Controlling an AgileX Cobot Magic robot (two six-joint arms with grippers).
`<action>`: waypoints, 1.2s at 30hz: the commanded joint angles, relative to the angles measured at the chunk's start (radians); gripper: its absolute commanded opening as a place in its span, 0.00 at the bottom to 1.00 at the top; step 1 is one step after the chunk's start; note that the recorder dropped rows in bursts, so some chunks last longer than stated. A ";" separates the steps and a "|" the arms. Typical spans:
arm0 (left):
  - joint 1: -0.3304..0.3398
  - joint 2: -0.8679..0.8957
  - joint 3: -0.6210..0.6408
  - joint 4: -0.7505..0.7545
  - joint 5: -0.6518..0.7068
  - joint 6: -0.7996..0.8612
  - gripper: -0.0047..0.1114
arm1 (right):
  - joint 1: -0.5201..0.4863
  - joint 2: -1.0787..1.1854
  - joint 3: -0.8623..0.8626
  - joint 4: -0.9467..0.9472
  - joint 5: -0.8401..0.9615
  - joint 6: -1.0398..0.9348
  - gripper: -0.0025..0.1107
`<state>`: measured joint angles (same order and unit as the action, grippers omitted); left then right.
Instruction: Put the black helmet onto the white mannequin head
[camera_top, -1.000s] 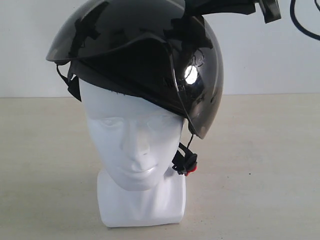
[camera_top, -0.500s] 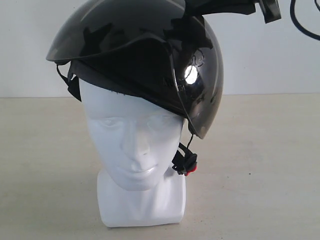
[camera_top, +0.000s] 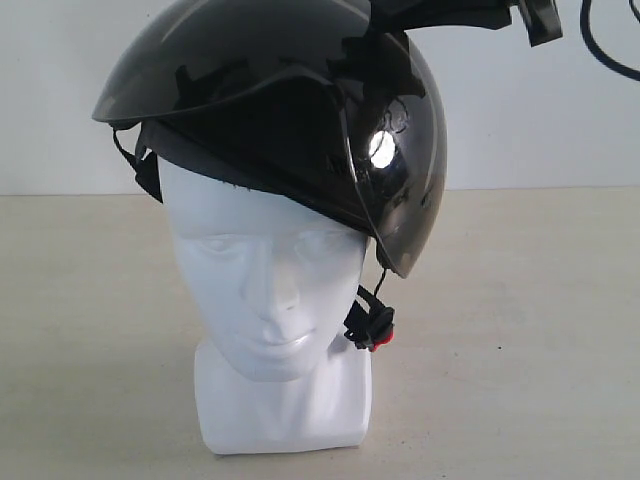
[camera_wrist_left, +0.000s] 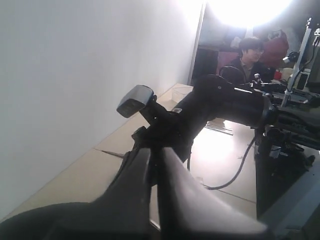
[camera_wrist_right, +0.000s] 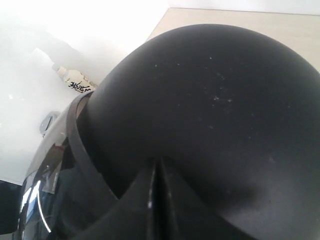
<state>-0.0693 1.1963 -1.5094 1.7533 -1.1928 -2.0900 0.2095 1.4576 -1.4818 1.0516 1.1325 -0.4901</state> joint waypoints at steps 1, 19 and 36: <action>-0.005 -0.004 0.003 -0.016 0.048 0.091 0.08 | 0.010 -0.004 0.004 -0.027 0.015 -0.009 0.02; -0.005 -0.219 0.339 -0.292 0.898 0.642 0.08 | 0.010 -0.004 0.004 -0.027 -0.008 -0.009 0.02; -0.005 -0.287 0.461 -0.097 1.029 0.531 0.08 | 0.010 -0.004 0.004 -0.027 -0.011 -0.007 0.02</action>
<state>-0.0693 0.9138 -1.0527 1.6508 -0.1120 -1.5114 0.2111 1.4539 -1.4818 1.0461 1.1198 -0.4901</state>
